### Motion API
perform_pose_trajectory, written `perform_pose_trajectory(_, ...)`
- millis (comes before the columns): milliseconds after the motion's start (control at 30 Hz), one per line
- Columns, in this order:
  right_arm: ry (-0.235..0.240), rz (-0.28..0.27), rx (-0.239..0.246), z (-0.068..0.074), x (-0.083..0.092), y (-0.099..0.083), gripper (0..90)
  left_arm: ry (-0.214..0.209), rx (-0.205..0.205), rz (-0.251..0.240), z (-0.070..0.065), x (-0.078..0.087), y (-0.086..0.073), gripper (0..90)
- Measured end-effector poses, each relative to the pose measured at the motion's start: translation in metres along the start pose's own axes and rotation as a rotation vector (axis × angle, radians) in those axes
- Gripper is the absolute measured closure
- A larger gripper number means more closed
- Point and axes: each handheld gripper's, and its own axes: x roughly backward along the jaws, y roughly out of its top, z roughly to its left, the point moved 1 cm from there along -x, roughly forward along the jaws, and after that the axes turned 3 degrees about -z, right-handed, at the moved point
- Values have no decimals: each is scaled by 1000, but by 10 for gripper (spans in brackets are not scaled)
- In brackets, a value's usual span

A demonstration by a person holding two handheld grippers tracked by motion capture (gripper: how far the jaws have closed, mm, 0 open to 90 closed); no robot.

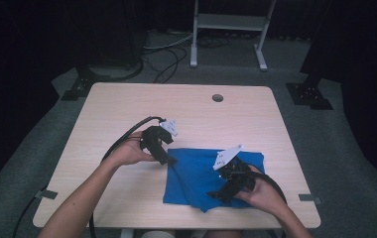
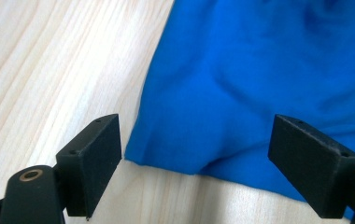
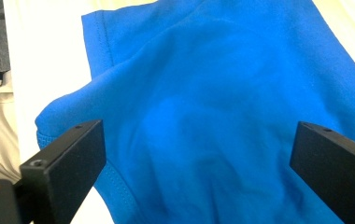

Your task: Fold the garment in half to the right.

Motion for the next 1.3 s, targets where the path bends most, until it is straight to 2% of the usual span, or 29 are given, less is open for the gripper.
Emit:
perform_pose_trajectory(133, 3, 4, 5, 2, -2, 2, 35, -10, -18, 46, 4, 2, -2, 167)
perform_pose_trajectory(233, 5, 8, 6, 3, -4, 4, 36, -17, -28, 35, 6, 5, -3, 167)
perform_pose_trajectory(333, 7, 11, 7, 4, -6, 6, 35, -10, -38, 84, 10, 8, -3, 167)
perform_pose_trajectory(500, 14, 14, 14, 7, -9, 10, 36, -9, -56, 94, 16, 19, -1, 167)
perform_pose_trajectory(533, 17, 15, 14, 8, -10, 11, 35, -11, -53, 82, 16, 20, -1, 167)
perform_pose_trajectory(633, 21, 13, 18, 11, -12, 14, 36, -20, -64, 101, 19, 25, 1, 167)
perform_pose_trajectory(700, 24, 16, 24, 14, -14, 17, 36, -30, -71, 93, 21, 28, 1, 167)
perform_pose_trajectory(767, 29, 13, 29, 17, -16, 21, 36, -40, -67, 96, 22, 30, 2, 167)
perform_pose_trajectory(933, 39, 12, 46, 24, -21, 28, 35, -51, -93, 101, 23, 32, 4, 167)
perform_pose_trajectory(1033, 45, 7, 47, 27, -24, 32, 36, -68, -94, 79, 24, 32, 5, 167)
perform_pose_trajectory(1133, 52, -4, 48, 30, -26, 36, 36, -73, -109, 106, 25, 28, 6, 167)
perform_pose_trajectory(1300, 59, -6, 56, 33, -30, 41, 36, -92, -116, 107, 27, 22, 6, 167)
